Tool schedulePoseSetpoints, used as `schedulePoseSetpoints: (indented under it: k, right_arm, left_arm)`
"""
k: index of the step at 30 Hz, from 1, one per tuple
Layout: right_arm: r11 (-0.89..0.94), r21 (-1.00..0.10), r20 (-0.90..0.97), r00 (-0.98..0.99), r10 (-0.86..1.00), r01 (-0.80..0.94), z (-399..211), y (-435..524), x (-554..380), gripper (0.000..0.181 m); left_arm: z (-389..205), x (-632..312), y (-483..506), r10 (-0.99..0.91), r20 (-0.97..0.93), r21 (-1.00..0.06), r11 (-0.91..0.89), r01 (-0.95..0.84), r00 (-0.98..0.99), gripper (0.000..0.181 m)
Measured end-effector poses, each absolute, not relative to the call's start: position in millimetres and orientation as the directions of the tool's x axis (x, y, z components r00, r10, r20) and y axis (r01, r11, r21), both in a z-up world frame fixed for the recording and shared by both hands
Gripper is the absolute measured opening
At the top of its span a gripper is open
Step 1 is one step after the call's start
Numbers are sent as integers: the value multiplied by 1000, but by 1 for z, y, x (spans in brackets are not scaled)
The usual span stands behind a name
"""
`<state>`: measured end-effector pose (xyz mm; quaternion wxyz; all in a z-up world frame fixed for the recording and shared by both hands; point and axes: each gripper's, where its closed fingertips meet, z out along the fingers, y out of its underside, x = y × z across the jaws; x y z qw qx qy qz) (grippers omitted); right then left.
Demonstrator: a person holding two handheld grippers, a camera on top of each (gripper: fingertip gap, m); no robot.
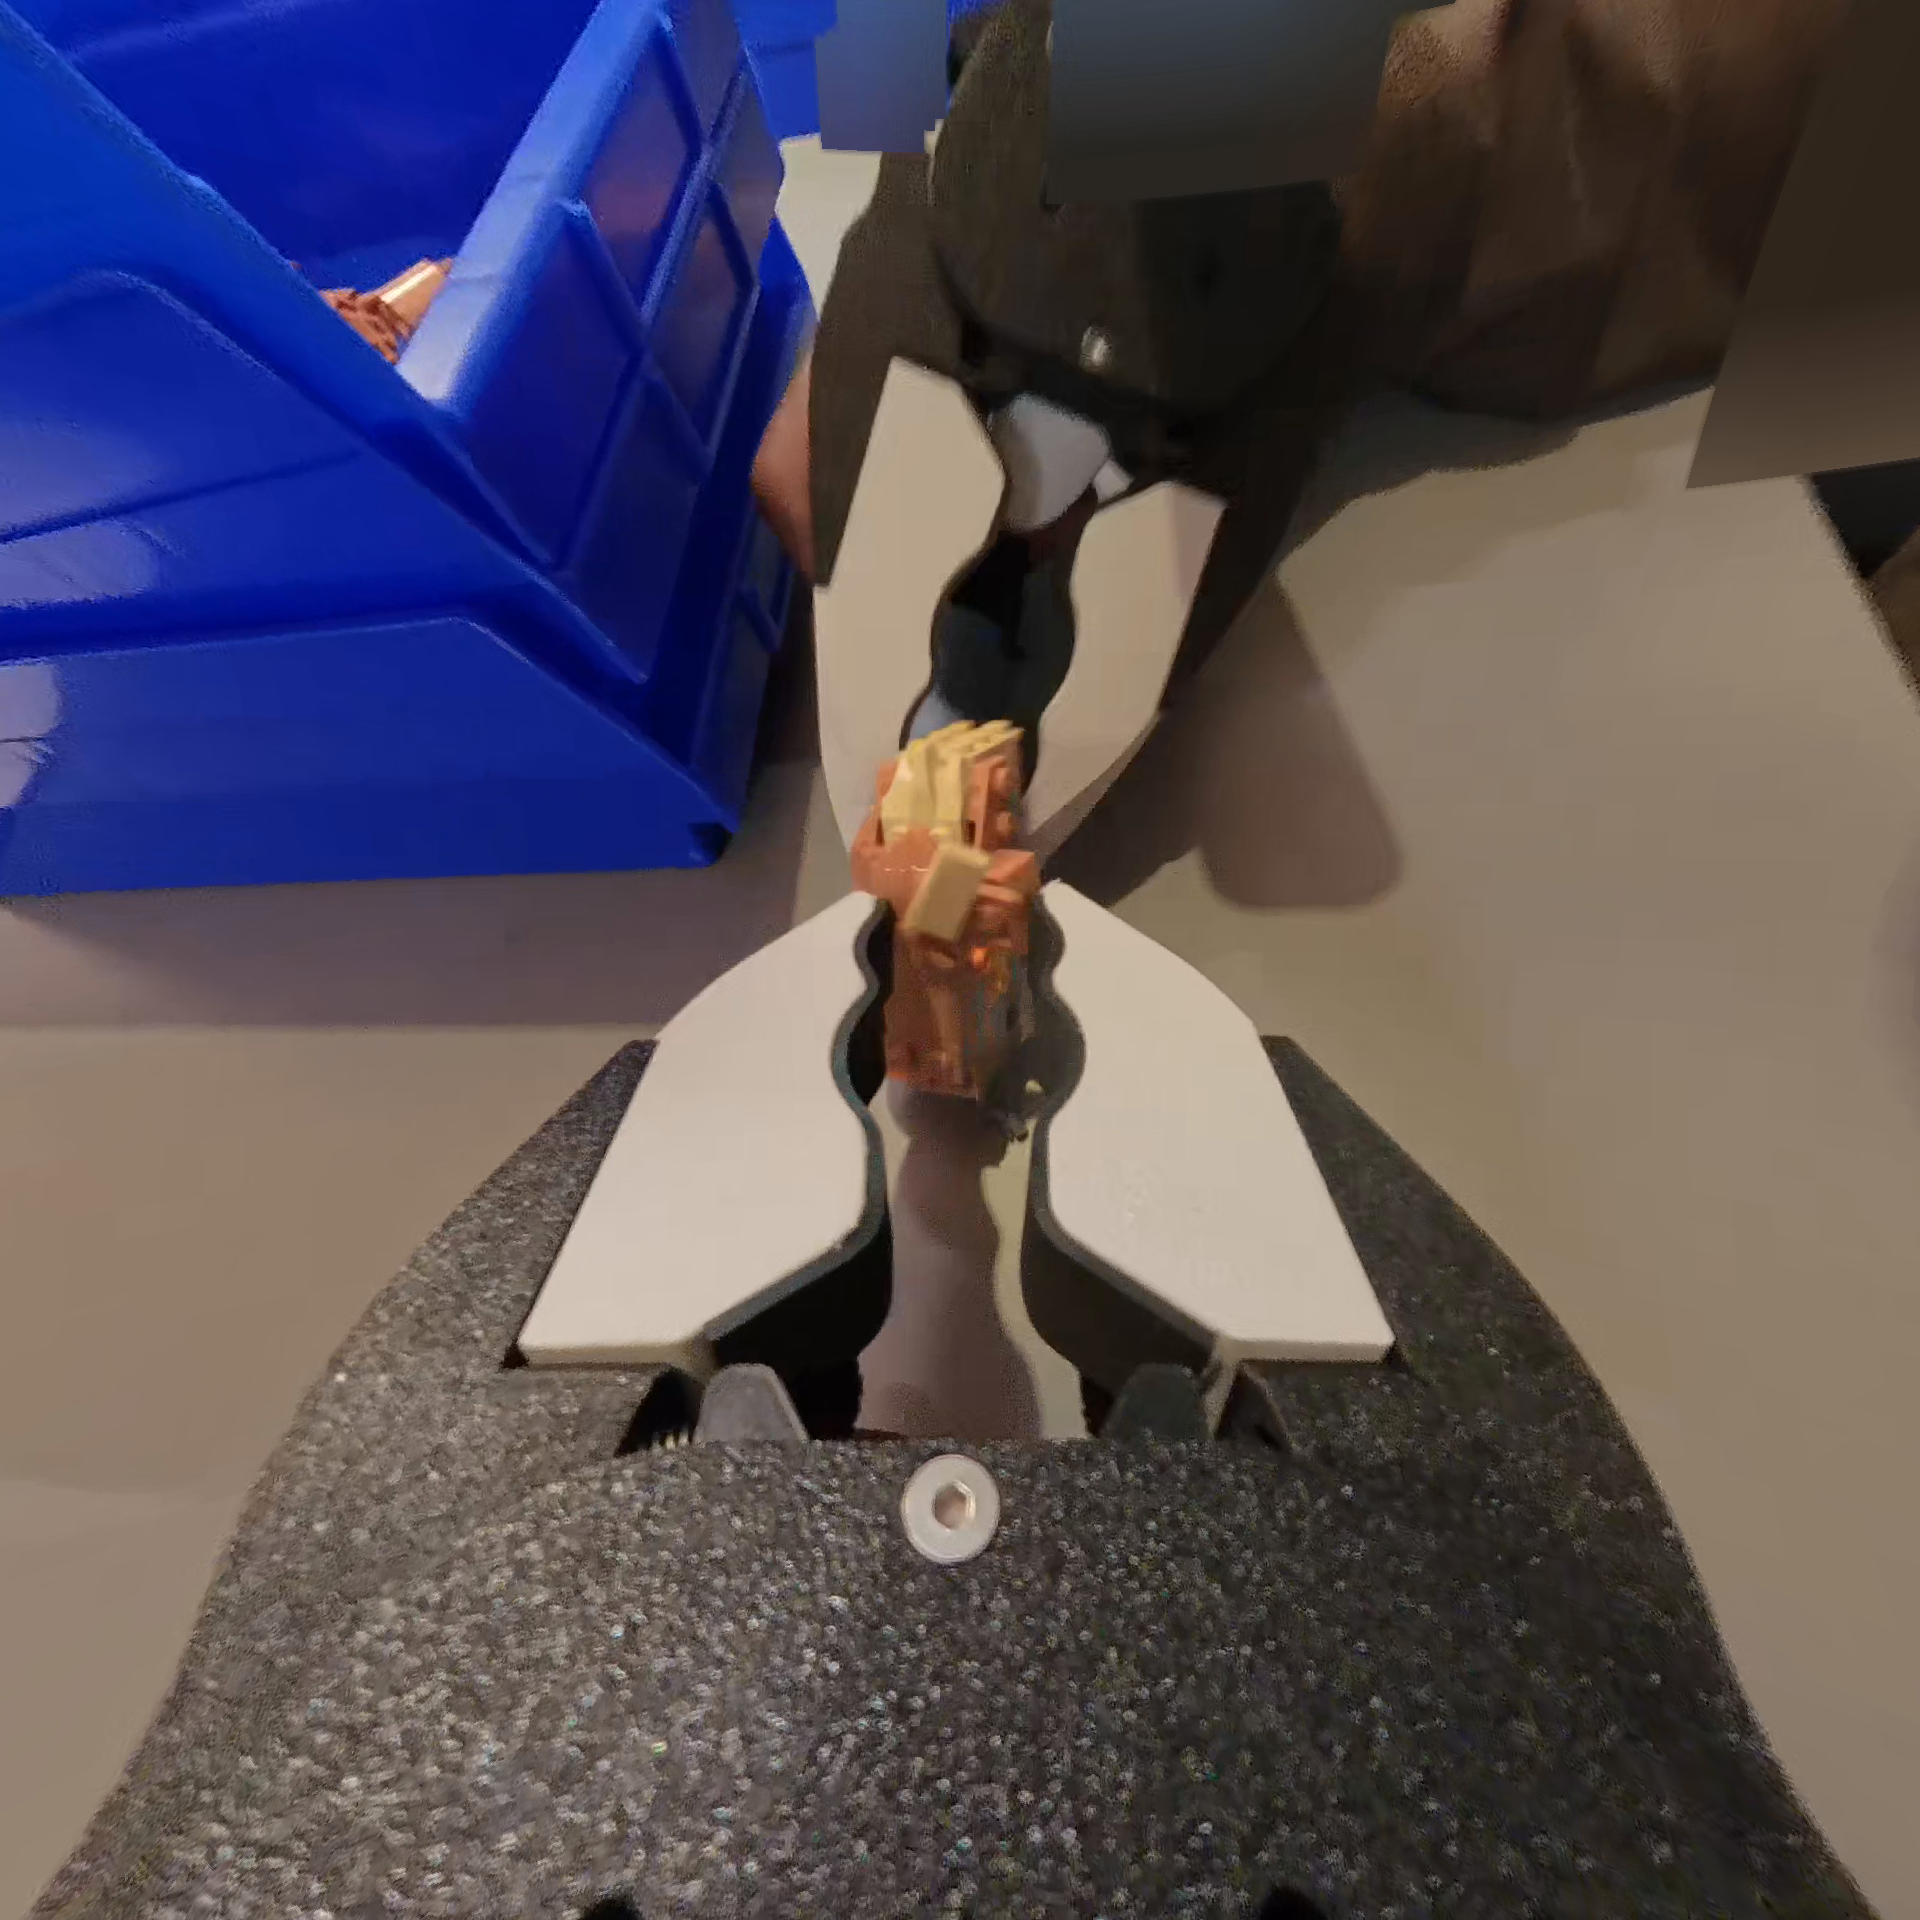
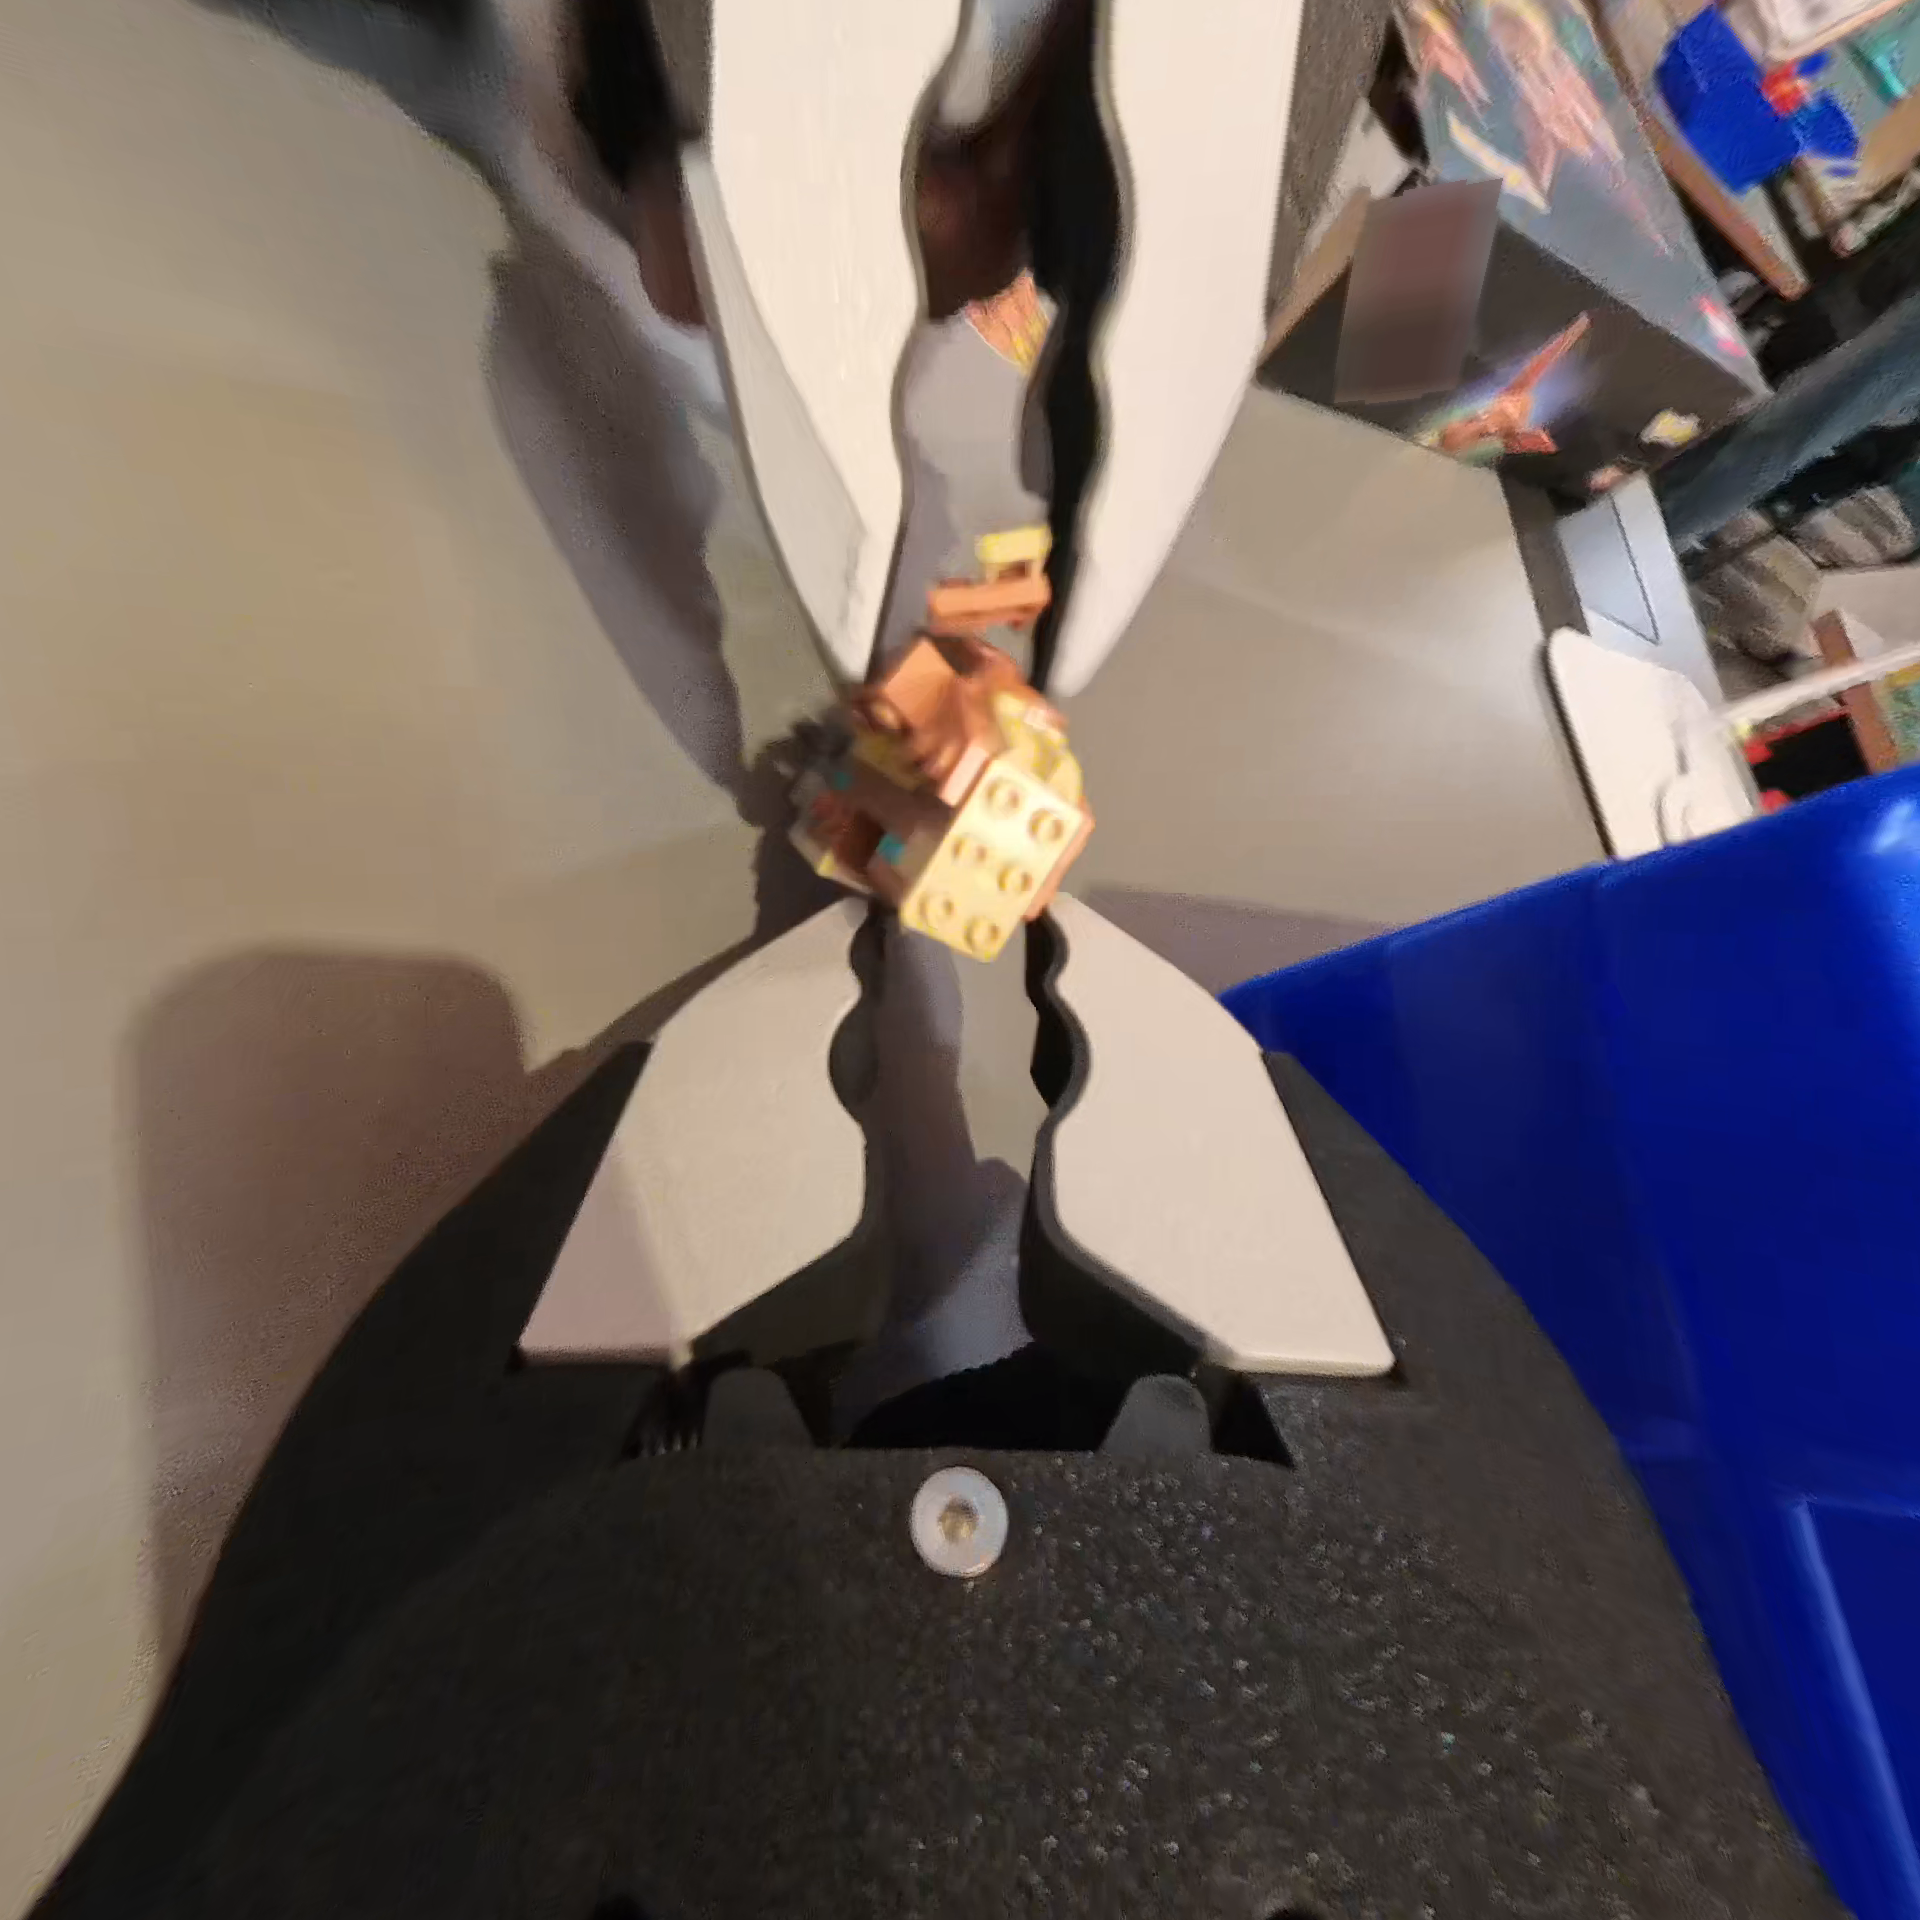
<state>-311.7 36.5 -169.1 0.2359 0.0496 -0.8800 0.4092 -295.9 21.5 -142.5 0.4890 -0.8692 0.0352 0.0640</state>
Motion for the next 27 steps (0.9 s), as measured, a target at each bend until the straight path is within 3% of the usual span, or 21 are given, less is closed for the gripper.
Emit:
schedulePoseSetpoints:
  k: [1,7,8,13,23,27]
  right_arm:
    - [675,-687,458,-882,114,-270,-175,38,-314,14]
    - [678,-716,366,-916,163,-166,-182,39,-317,9]
    - [683,-716,365,-912,187,-146,-183,41,-321,1]
    - [712,-699,334,-912,239,-69,-188,52,-328,1]
    - [728,-681,303,-935,184,-77,-189,64,-311,8]
    - [680,-724,219,-973,71,-114,-179,55,-279,14]
  left_arm:
    - [-142,-295,22,5,-120,-856,-507,-101,993,22]
    - [-144,-295,21,13,-99,-858,-508,-79,995,19]
    - [-146,-296,21,19,-99,-853,-517,-75,995,18]
    - [-151,-301,20,58,-93,-844,-535,-48,994,19]
    - [-145,-304,16,105,-144,-826,-561,-62,984,26]
    - [-135,-275,5,-36,-122,-815,-566,-121,992,27]
